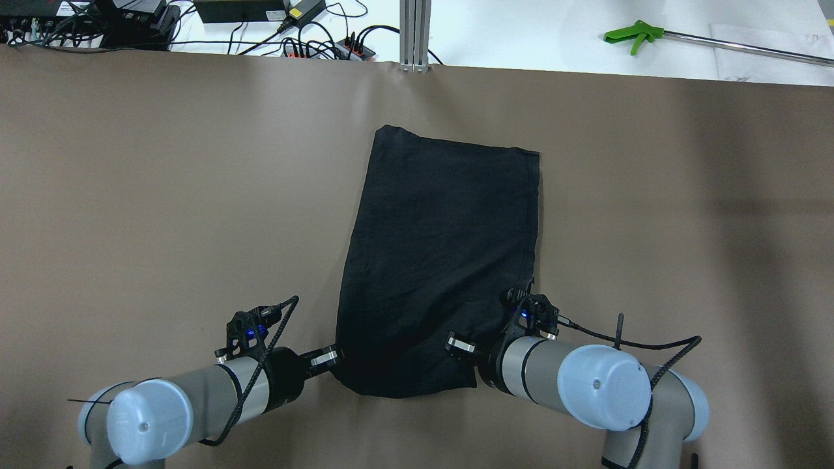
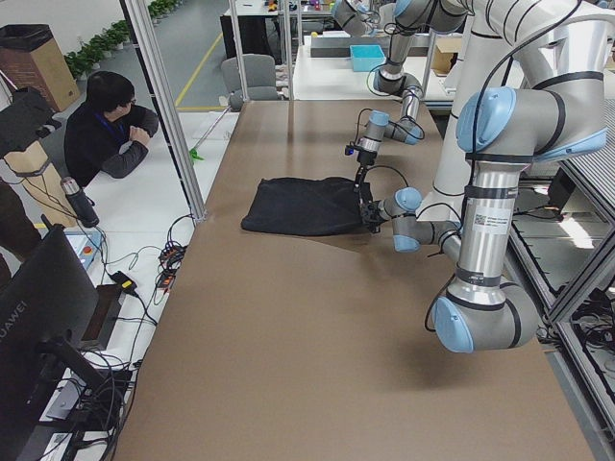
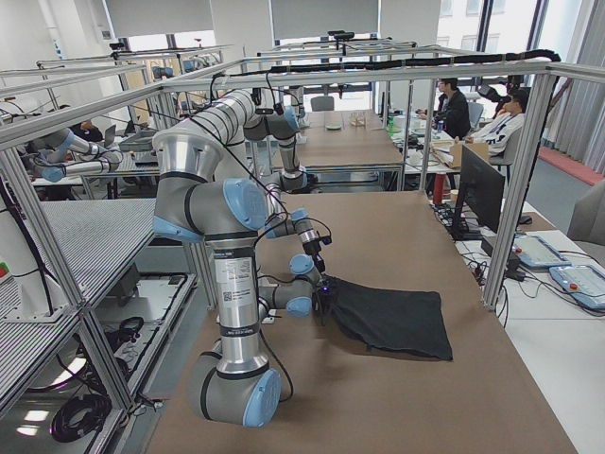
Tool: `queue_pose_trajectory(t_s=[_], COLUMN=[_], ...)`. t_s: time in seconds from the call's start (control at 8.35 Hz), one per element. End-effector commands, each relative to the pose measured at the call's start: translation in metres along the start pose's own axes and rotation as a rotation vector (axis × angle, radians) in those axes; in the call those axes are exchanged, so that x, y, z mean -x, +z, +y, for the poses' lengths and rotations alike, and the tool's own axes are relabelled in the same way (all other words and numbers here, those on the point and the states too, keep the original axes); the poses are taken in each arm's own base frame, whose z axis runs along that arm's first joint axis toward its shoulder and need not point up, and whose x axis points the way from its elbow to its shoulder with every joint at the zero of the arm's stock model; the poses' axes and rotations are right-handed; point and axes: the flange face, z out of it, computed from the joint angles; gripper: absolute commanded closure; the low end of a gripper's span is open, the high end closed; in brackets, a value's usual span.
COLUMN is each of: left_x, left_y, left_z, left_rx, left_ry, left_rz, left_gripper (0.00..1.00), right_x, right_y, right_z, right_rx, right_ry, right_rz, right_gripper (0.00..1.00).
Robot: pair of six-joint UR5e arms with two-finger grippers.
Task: Fold clothes
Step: 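Lift the near edge with both grippers and fold it away from the robot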
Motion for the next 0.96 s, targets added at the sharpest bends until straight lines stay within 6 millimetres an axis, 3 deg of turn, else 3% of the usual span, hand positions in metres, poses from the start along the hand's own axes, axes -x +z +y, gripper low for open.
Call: queue_pose_trajectory(t_s=[0.0,0.24,0.36,0.48,0.72,0.84], left_x=[-0.029,-0.067,-0.078,-0.081,-0.082,-0.087], left_y=[-0.040,-0.095,-0.113,-0.116,-0.109,-0.107], left_z=[0.000,0.026,0.036,0.044,0.044,0.020], left_rx=[0.013,0.067,0.095,0.104,0.100,0.053], left_ry=[-0.016,-0.023,-0.029,-0.044,-0.032,-0.034], left_rz=[0.065,0.057,0.071,0.081,0.078,0.081], left_gripper=[1.00,1.00,1.00,1.00,1.00,1.00], right_x=[-0.011,-0.026,-0.028,-0.029,-0.028,-0.024], right_y=[-0.060,-0.090,-0.106,-0.117,-0.106,-0.096], right_z=[0.009,0.020,0.031,0.033,0.025,-0.008], right_rx=[0.100,0.143,0.202,0.231,0.205,0.143], right_ry=[-0.003,0.005,0.002,0.000,0.005,0.017], right_rz=[-0.039,-0.040,-0.045,-0.048,-0.042,-0.040], right_gripper=[1.00,1.00,1.00,1.00,1.00,1.00])
